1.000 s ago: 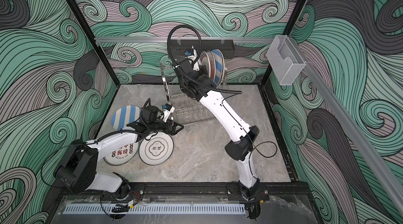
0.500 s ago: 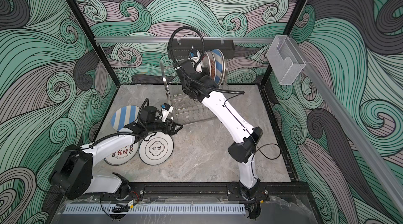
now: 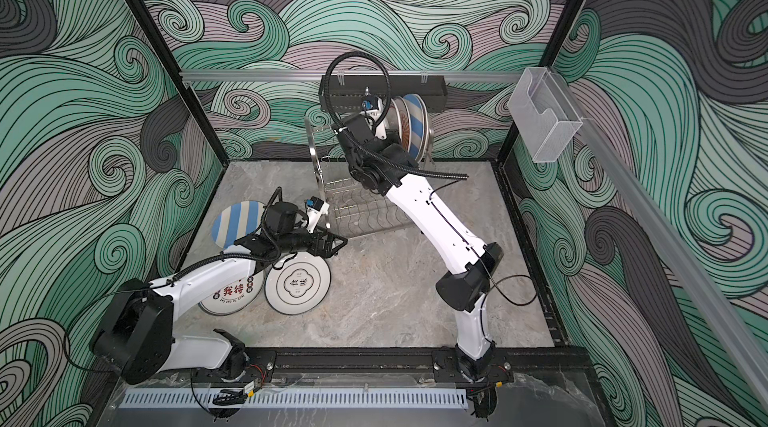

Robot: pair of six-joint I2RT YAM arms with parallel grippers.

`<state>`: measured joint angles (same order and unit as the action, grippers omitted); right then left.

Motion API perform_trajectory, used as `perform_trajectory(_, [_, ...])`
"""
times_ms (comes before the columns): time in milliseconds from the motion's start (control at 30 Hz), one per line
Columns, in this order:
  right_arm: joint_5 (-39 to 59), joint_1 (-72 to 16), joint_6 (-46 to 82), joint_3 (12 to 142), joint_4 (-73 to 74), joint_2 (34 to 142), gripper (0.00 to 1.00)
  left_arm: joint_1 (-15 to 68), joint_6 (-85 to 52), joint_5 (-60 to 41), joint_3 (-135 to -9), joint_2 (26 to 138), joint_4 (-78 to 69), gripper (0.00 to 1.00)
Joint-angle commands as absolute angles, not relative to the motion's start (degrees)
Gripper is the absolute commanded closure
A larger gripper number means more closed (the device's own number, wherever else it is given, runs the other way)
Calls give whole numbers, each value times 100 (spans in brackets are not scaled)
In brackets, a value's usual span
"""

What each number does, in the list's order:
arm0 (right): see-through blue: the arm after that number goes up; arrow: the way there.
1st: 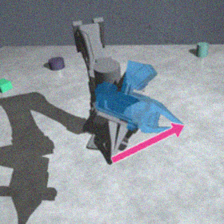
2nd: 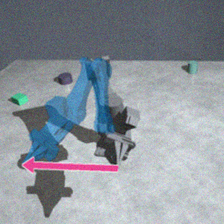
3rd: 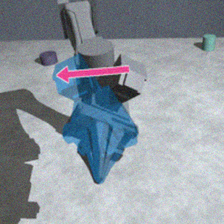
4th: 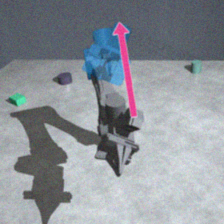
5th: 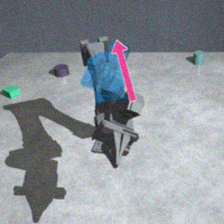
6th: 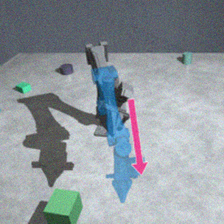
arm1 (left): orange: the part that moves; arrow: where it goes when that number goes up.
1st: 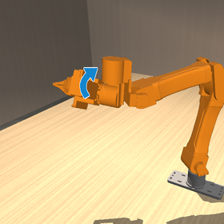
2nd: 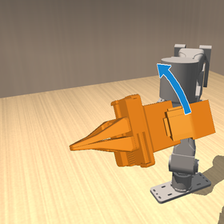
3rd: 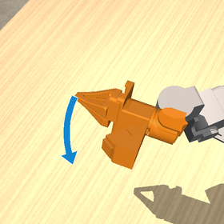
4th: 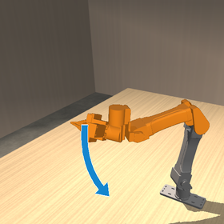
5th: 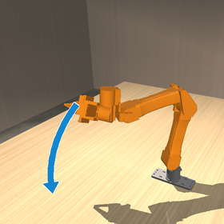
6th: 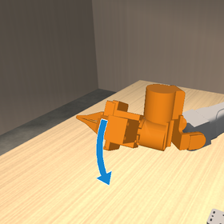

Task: Load the plates into the dish rack
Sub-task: 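Hold the sunburst plate in the rack while the left gripper nears the rack, then open the right gripper and withdraw it from the rack toward the table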

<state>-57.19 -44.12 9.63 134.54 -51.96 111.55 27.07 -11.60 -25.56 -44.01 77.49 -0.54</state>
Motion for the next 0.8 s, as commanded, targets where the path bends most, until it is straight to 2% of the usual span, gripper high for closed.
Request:
perform_trajectory(0, [-5800, -4368, 949, 13476, -5390, 10931, 86, 2740, -1206, -2435, -4421, 7618, 107, 1])
perform_trajectory(333, [-5775, -4369, 745, 13555, -5396, 10820, 73, 2733, -1260, -2286, -4459, 7565, 202, 2])
perform_trajectory(500, [-5724, -4368, 431, 13820, -5399, 10797, 62, 2718, -1387, -1899, -4553, 7459, 542, 2])
perform_trajectory(667, [-5307, -4360, 274, 13815, -5398, 10453, 52, 2635, -1596, -1598, -4580, 7278, 836, 1])
perform_trajectory(767, [-4669, -4351, 308, 13589, -5374, 10084, 48, 2530, -1774, -1634, -4604, 7170, 937, 1])
